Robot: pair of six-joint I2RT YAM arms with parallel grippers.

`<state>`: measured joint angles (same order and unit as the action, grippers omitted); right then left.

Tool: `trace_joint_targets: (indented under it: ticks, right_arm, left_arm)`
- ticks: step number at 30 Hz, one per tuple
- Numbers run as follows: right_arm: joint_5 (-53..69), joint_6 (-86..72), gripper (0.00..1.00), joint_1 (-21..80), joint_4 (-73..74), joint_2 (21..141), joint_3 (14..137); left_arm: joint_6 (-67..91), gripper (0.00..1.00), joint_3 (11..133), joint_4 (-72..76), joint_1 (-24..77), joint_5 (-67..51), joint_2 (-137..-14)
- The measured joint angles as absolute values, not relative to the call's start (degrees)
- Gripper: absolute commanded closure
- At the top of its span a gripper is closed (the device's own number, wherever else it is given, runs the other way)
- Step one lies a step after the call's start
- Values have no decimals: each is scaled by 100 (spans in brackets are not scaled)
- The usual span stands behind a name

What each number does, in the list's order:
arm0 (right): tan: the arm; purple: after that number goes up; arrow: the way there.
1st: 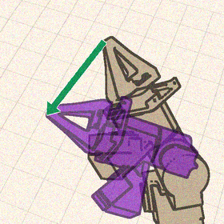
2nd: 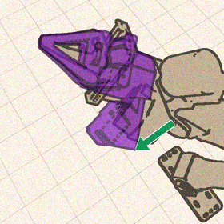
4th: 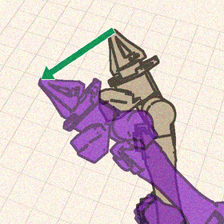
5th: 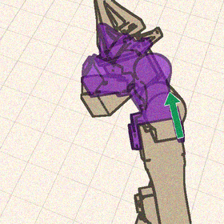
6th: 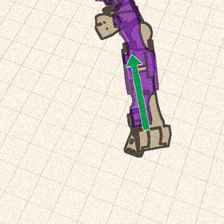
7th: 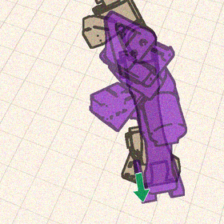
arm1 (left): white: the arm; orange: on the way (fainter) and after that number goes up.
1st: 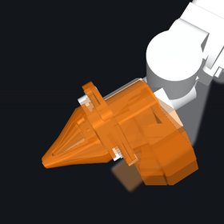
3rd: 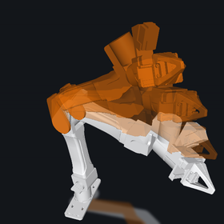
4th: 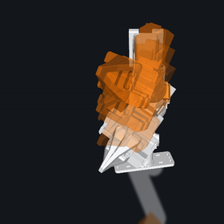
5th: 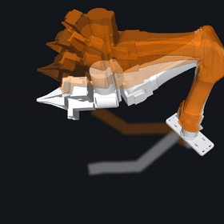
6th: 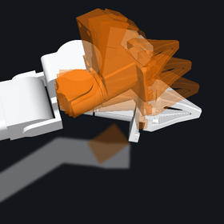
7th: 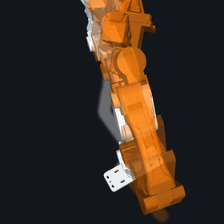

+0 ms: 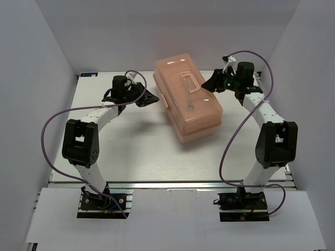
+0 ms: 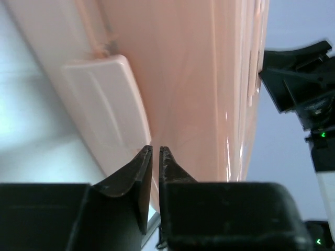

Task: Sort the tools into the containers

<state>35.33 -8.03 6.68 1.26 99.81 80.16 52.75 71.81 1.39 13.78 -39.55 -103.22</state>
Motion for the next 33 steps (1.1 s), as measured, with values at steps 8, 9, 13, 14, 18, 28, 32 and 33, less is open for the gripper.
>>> trace_joint_targets:
  ticks: [8,9,13,14,18,28,32,33]
  right_arm:
    - [3511,-749,62,679,176,9981,8047]
    - [3509,-746,62,679,178,9981,8047]
    - [3496,-729,62,685,183,9981,8049]
    - [3494,-727,62,685,185,9981,8049]
    - [3481,-709,62,694,204,9981,8060]
    - [3413,-626,64,725,322,9981,8123]
    - [3385,-574,65,740,346,9981,8132]
    - [3380,-569,65,744,351,9981,8132]
  left_arm:
    - [5041,76,7185,-506,1221,-3527,-10239]
    - [5022,77,7199,-589,1232,-3503,-10291]
    - [4906,80,7487,-1000,1323,-3433,-10691]
    - [4886,80,7594,-1046,1361,-3426,-10829]
    - [4862,81,7994,-1177,1540,-3428,-11257]
    - [4803,84,8720,-1544,1686,-3295,-11985]
    - [4851,84,8814,-1511,1824,-3264,-12154]
    - [4864,84,8814,-1529,1844,-3260,-12162]
